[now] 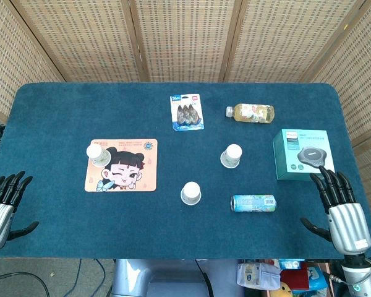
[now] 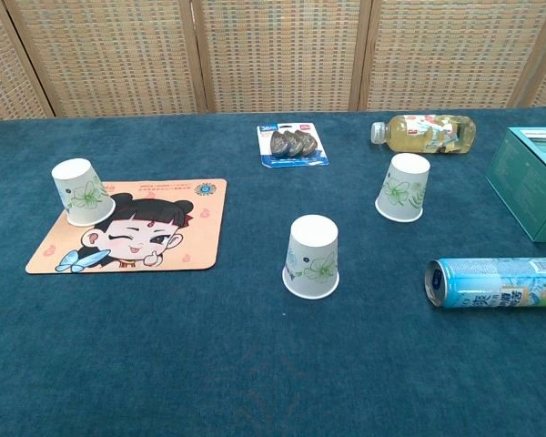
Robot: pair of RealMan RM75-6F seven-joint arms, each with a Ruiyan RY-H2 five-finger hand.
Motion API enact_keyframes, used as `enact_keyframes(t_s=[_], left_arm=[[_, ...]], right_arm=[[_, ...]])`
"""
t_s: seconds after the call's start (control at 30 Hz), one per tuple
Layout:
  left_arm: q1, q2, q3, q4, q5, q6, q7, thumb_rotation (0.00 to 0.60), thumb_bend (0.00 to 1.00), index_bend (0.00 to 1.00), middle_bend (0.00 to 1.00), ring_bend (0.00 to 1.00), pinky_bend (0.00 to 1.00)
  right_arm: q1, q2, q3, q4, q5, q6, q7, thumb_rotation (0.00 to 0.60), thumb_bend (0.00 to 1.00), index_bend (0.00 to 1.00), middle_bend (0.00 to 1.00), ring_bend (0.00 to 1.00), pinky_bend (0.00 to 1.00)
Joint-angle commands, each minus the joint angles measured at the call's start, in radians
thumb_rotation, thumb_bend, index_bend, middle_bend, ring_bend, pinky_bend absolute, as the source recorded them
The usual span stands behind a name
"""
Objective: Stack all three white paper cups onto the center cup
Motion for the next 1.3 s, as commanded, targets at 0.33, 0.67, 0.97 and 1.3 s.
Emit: enact_keyframes(t_s=[0.33,0.67,0.97,1.3], left_arm=[[0.000,-0.003,-0.006,0.000,-0.008,0.001,0.002,0.600,0.03,0.00,0.00,0.00,0.00],[-0.011,-0.014,-0.028,-0.003,-0.056,-0.025,0.028,0.600,0.03,0.00,0.00,0.00,0.00],[-0.025,-0.009,-0.041,-0.005,-0.099,-0.062,0.020,0.600,0.04,0.00,0.00,0.00,0.00],[-0.038,0.001,-0.060,-0.002,-0.141,-0.087,-0.003,0.600,0.04,0.00,0.00,0.00,0.00]], right_arm=[[0.026,-0.015,0.014,0.009,0.014,-0.039,-0.022,0.600,0.00,0.00,0.00,0.00,0.00],[0.346,-0.058,0.166,0.059,0.247,-0.504,0.091,0.600,0.02,0.05,0.05,0.00,0.00],[0.523,-0.254,0.254,0.280,0.461,-0.663,0.046,0.600,0.13,0.20,0.21,0.09,0.14],[0.604,-0.388,0.226,0.417,0.563,-0.720,-0.057,0.600,0.14,0.23,0.30,0.19,0.22]])
